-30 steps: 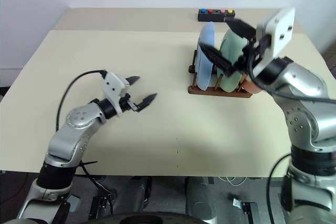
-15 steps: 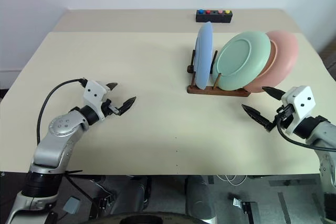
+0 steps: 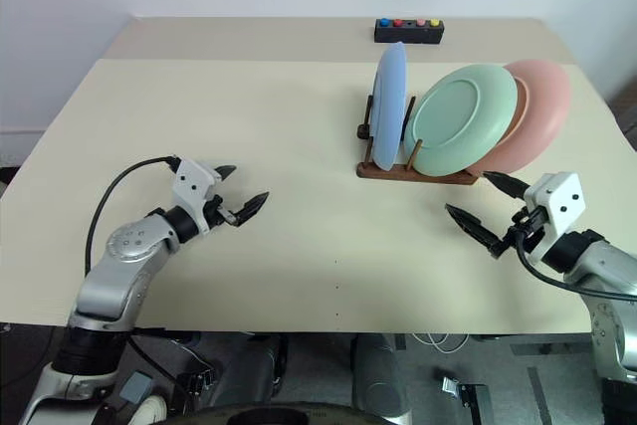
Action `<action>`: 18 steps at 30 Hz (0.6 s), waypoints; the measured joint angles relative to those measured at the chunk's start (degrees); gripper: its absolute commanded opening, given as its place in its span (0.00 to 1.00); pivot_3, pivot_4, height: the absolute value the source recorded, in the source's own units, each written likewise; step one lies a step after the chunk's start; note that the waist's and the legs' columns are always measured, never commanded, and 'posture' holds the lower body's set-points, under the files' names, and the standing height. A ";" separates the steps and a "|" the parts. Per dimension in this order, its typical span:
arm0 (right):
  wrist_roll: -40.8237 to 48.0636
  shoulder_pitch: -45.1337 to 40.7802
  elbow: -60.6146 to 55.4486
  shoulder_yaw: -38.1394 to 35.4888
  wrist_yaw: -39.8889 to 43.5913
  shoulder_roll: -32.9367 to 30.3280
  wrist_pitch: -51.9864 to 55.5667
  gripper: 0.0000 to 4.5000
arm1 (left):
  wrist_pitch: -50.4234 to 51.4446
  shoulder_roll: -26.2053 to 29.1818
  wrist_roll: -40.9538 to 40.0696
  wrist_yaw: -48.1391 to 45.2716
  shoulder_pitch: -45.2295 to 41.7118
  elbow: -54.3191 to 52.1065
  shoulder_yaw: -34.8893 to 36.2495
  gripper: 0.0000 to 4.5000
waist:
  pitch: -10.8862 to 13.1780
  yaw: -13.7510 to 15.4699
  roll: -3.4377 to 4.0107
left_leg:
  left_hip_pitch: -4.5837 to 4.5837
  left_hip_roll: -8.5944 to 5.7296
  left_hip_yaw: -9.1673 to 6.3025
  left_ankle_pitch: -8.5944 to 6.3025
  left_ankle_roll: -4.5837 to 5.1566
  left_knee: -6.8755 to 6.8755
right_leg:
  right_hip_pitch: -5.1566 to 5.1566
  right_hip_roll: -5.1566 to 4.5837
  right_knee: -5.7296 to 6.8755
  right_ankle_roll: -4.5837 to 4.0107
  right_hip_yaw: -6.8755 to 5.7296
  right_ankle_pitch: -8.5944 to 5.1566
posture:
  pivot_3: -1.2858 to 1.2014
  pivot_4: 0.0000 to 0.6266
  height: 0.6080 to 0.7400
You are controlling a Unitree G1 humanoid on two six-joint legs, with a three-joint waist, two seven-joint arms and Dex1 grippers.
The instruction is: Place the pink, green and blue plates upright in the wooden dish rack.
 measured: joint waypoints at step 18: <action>-1.49 -2.13 -2.30 -3.66 -3.51 -3.77 5.05 0.01 | 5.53 0.11 -9.46 -15.83 -4.64 -4.51 -8.79 1.00 | -0.01 -0.17 0.02 | 0.00 0.00 0.01 0.00 0.00 -0.01 | -0.01 0.00 0.01 0.00 0.00 0.00 | 0.52 0.24 0.96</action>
